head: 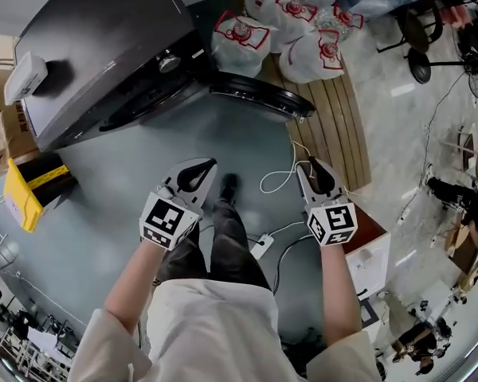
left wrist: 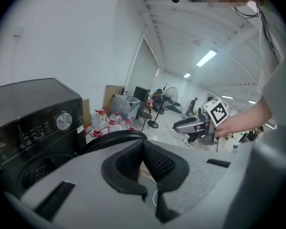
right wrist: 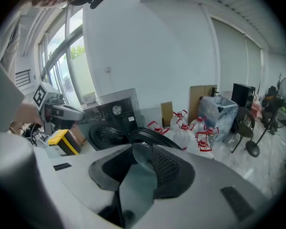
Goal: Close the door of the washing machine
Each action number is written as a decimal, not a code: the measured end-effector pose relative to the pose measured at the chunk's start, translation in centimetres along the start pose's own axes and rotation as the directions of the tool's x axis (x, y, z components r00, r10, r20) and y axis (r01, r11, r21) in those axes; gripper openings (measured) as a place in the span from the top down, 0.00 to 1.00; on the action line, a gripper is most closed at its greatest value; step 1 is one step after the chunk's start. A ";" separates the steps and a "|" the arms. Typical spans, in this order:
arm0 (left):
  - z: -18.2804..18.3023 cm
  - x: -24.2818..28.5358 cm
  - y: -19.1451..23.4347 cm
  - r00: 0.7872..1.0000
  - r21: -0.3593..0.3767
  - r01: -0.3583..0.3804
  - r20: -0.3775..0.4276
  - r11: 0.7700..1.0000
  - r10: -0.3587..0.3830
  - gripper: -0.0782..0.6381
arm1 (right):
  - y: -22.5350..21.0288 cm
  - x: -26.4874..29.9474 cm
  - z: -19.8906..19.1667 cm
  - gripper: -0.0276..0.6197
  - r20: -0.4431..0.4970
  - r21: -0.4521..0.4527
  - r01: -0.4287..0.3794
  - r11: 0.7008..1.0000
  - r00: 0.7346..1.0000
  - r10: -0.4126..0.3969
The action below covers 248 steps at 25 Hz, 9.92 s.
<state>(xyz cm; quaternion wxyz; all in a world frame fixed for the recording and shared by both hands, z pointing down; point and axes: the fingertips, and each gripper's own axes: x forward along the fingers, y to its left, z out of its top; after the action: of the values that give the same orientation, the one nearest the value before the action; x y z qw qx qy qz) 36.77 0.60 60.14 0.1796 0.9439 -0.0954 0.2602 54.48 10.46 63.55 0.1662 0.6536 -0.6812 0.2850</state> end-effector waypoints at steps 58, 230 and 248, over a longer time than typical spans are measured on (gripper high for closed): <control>-22.7 7.2 4.9 0.984 -0.183 -0.030 -0.179 0.983 -0.004 0.88 | -12.7 17.2 -20.6 0.81 -0.425 -0.364 -0.118 0.924 0.904 -0.052; 8.6 -55.0 11.5 0.778 -0.168 -0.445 0.415 0.880 0.473 0.88 | 50.9 -4.9 33.0 0.91 0.313 -0.425 -0.280 0.861 0.847 0.430; 9.3 -54.7 9.3 0.756 -0.166 -0.474 0.426 0.865 0.496 0.88 | 49.0 -6.7 33.9 0.91 0.365 -0.380 -0.319 0.868 0.811 0.458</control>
<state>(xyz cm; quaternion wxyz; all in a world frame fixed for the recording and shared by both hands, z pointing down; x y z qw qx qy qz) -7.82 -6.78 26.66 0.1013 0.9161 -0.3821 0.0669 11.80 -5.55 24.68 0.0416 0.5126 -0.8562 0.0498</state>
